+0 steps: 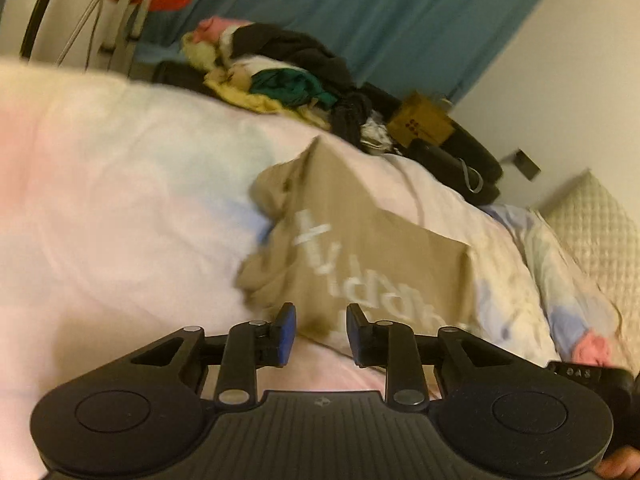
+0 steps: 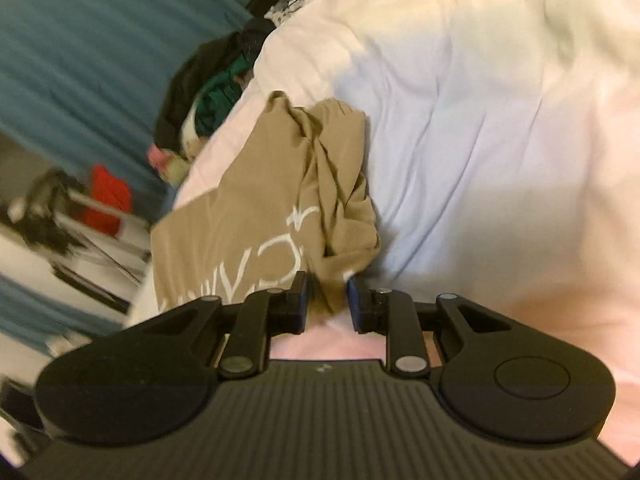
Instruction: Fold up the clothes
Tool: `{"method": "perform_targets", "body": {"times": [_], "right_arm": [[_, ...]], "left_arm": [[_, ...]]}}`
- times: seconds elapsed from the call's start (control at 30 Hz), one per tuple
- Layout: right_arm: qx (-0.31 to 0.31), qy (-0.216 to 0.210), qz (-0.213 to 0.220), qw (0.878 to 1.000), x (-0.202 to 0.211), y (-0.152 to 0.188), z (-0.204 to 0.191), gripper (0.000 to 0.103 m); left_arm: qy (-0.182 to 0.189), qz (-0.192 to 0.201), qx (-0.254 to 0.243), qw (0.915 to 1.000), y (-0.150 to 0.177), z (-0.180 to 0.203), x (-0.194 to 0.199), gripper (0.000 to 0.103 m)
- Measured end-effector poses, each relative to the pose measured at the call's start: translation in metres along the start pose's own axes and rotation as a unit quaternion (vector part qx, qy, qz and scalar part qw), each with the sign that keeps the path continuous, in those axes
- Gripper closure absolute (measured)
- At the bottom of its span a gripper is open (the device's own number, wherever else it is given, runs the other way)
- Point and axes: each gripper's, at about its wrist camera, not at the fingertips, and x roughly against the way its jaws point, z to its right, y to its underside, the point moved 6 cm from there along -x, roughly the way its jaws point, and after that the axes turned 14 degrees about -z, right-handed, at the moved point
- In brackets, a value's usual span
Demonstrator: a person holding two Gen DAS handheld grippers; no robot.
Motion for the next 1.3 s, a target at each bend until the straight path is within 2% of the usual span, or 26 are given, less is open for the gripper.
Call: {"method": "perform_targets", "body": {"times": [0.03,0.17,0.2,0.23,0.27,0.3,0.33,0.37,0.4,0.53,0.8,0.97,1.3], "right_arm": [[0.013,0.016,0.000,1.000,0.012,0.004,-0.005,0.078],[0.070,0.012,0.025,0.997,0.068,0.019,-0.038,0.078],[0.090,0.012,0.036,0.995,0.083,0.024,-0.048,0.078],[0.110,0.012,0.045,0.993,0.097,0.030,-0.057,0.073],[0.130,0.015,0.054,0.990,0.111,0.035,-0.066,0.065],[0.151,0.015,0.067,0.986,0.125,0.041,-0.075,0.041],[0.166,0.013,0.083,0.982,0.139,0.047,-0.082,0.015],[0.182,0.009,0.100,0.978,0.153,0.053,-0.090,0.008],[0.198,0.011,0.113,0.974,0.166,0.061,-0.096,0.007],[0.259,0.006,0.131,0.957,0.205,0.092,-0.118,0.007],[0.313,-0.004,0.166,0.935,0.249,0.155,-0.128,0.007],[0.332,-0.012,0.201,0.921,0.260,0.187,-0.123,0.007],[0.344,-0.001,0.225,0.912,0.231,0.220,-0.104,0.007]], "left_arm": [[-0.003,0.004,-0.012,0.9999,0.002,0.010,0.015,0.068],[-0.026,0.024,-0.062,0.9974,0.002,0.048,0.063,0.047],[-0.032,0.030,-0.073,0.9964,0.005,0.058,0.079,0.036],[-0.039,0.039,-0.082,0.9951,0.008,0.066,0.095,0.022],[-0.045,0.051,-0.091,0.9936,0.011,0.074,0.111,0.015],[-0.050,0.062,-0.100,0.9917,0.015,0.082,0.127,0.005],[-0.056,0.073,-0.109,0.9898,0.019,0.090,0.143,0.001],[-0.059,0.082,-0.116,0.9880,0.024,0.097,0.158,0.000],[-0.063,0.091,-0.124,0.9861,0.029,0.104,0.173,0.000],[-0.072,0.120,-0.138,0.9805,0.049,0.124,0.224,0.000],[-0.086,0.172,-0.159,0.9684,0.098,0.146,0.300,0.000],[-0.091,0.187,-0.171,0.9631,0.126,0.145,0.314,0.000],[-0.095,0.215,-0.162,0.9582,0.157,0.115,0.313,0.000]]}}
